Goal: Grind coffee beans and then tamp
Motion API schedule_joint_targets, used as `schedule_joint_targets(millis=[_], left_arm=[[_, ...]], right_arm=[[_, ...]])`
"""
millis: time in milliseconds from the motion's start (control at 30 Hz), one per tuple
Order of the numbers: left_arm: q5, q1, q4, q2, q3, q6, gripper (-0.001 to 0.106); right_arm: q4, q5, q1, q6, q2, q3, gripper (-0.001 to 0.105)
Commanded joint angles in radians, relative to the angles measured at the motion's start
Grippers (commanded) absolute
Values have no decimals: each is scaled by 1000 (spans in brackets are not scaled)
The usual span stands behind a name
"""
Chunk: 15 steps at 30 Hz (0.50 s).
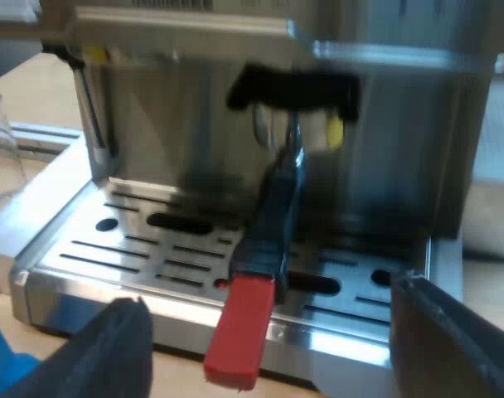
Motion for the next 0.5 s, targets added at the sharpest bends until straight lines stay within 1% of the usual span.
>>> schedule_joint_targets(millis=[33, 100, 133, 200, 333, 400, 433, 500], left_arm=[[-22, -6, 11, -54, -7, 0, 71], [-72, -6, 10, -110, -7, 0, 70], [-84, -6, 10, -120, -7, 0, 70], [-157, -6, 10, -173, -7, 0, 70], [-214, -6, 8, -223, -7, 0, 70], [-247, -6, 8, -228, -7, 0, 71], [-250, -6, 8, -228, -7, 0, 72], [-251, -6, 4, -228, -7, 8, 76]], right_arm=[[110, -18, -1, -1, -5, -51, 63], [141, -33, -7, 3, -5, -85, 63], [153, -43, -12, 12, -5, -96, 63], [182, -56, -40, 63, -5, -122, 63], [239, -144, -114, 74, -3, -166, 63], [258, -219, -163, 88, -3, -187, 63], [264, -241, -172, 90, -3, -192, 63], [275, -322, -224, 89, -3, -207, 63]])
